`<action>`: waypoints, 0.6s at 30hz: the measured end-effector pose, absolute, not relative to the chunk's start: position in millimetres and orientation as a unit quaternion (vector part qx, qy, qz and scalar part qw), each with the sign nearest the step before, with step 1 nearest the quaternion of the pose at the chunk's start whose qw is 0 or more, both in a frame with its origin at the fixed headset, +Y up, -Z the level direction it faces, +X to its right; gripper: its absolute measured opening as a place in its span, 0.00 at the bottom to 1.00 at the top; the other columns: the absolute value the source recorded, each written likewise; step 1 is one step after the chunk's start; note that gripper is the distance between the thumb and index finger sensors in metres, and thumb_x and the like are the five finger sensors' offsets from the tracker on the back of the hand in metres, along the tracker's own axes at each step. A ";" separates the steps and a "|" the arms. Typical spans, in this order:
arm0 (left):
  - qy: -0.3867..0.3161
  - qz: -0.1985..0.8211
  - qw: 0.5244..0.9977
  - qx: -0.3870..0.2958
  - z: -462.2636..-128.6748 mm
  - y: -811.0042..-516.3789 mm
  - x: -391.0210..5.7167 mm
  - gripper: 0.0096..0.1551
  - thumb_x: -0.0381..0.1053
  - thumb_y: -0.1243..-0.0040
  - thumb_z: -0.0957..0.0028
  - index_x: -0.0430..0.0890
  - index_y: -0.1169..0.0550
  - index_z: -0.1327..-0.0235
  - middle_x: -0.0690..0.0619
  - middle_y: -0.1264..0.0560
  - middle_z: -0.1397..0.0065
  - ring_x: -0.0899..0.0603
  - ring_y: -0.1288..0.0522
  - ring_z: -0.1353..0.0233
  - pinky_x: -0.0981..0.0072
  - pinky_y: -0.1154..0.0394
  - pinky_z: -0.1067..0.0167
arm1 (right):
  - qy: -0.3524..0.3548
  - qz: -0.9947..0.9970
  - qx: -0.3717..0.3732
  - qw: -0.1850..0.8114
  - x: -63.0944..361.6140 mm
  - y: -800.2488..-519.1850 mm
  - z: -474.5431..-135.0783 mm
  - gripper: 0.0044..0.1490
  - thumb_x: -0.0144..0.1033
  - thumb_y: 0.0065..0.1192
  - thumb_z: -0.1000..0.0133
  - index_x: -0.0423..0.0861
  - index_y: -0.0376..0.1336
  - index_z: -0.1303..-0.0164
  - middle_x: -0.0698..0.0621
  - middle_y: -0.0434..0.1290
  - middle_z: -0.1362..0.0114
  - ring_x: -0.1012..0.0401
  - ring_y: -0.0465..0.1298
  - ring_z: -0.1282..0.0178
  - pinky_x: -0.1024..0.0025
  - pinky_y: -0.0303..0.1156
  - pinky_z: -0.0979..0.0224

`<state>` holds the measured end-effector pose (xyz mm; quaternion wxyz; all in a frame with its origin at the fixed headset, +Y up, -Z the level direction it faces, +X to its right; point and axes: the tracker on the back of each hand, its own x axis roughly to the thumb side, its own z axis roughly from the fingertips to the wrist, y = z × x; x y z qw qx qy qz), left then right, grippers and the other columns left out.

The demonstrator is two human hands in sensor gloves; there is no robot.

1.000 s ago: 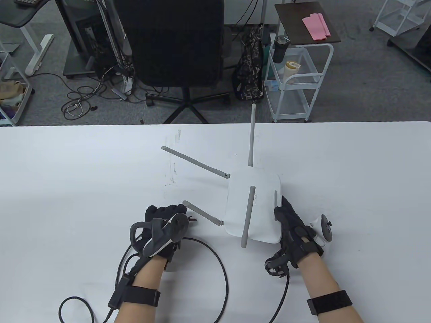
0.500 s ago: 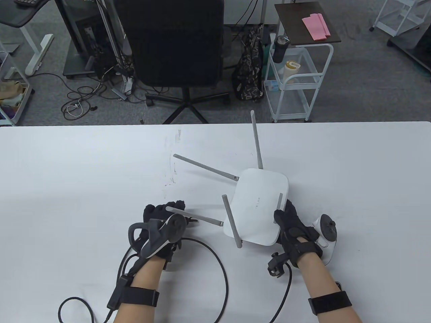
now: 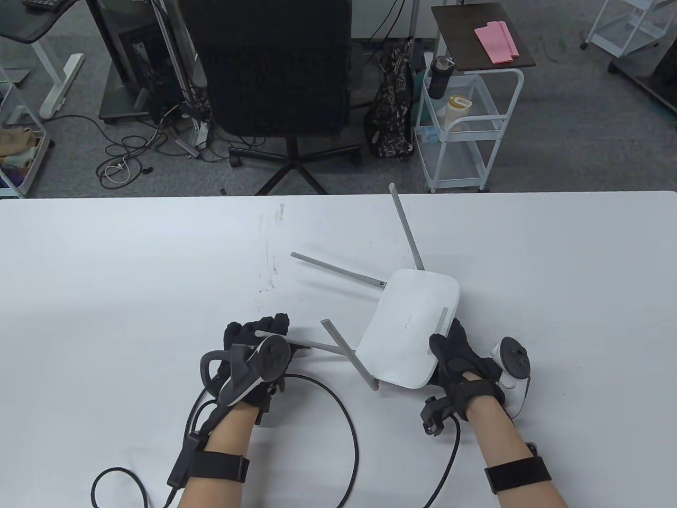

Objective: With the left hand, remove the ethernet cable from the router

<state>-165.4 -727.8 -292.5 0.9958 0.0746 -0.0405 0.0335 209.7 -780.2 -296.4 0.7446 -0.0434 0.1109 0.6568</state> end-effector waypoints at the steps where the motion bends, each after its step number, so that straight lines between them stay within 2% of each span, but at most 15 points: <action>1: -0.041 0.034 0.996 0.075 -292.5 -727.8 -165.4 0.34 0.65 0.34 0.53 0.58 0.22 0.32 0.55 0.19 0.31 0.45 0.17 0.32 0.38 0.34 0.26 | 0.113 0.657 -0.044 0.744 209.4 -780.7 -296.4 0.47 0.34 0.46 0.36 0.30 0.26 0.26 0.27 0.52 0.27 0.38 0.78 0.44 0.52 0.81 0.51; 14: -0.041 0.038 0.996 0.070 -292.1 -728.8 -165.4 0.34 0.65 0.34 0.53 0.58 0.23 0.31 0.54 0.19 0.30 0.44 0.17 0.31 0.37 0.34 0.26 | 0.126 0.658 -0.053 0.741 206.9 -784.3 -297.1 0.48 0.33 0.47 0.36 0.29 0.26 0.26 0.25 0.51 0.28 0.36 0.77 0.42 0.49 0.80 0.48; 18: -0.041 0.037 0.996 0.067 -292.3 -730.5 -164.9 0.35 0.65 0.34 0.53 0.58 0.23 0.31 0.54 0.19 0.30 0.44 0.17 0.31 0.37 0.34 0.26 | 0.138 0.644 -0.053 0.750 208.9 -782.5 -297.5 0.48 0.32 0.46 0.36 0.28 0.25 0.27 0.23 0.48 0.28 0.34 0.73 0.40 0.45 0.76 0.46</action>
